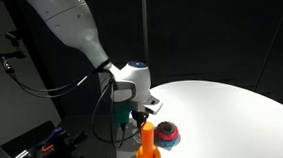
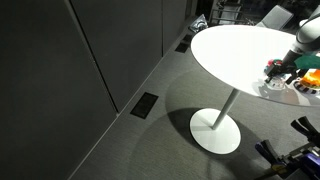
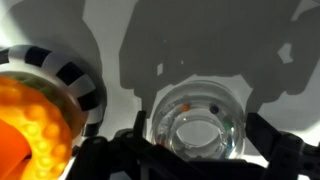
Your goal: Put the clear ring on the orange stand
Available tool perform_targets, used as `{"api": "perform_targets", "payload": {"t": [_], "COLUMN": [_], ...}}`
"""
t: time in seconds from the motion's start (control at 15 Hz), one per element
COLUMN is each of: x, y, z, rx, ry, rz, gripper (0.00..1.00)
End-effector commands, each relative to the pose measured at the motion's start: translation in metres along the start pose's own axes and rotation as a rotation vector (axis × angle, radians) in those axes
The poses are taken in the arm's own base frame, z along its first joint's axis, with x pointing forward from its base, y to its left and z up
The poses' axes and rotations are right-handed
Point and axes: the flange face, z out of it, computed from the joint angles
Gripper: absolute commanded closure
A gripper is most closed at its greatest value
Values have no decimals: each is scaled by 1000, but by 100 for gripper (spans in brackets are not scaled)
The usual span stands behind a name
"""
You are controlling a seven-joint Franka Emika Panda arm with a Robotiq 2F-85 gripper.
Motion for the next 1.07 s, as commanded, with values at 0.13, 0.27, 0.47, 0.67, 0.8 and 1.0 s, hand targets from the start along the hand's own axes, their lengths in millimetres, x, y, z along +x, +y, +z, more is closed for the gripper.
{"api": "perform_targets", "payload": {"t": [0.13,0.27,0.47,0.67,0.8,1.0], "x": [6,7,7,5,3,0], "y": [-2,-2,-4,-5,-5,-6], "z": [3,3,-6,-20,-30,-49], "rx": [-9,-9,-4,0,-4,-15], "ry": [7,7,10,12,14,10], "rz": [16,16,12,1,-10,-33], "gripper": [34,34,34,34,34,34]}}
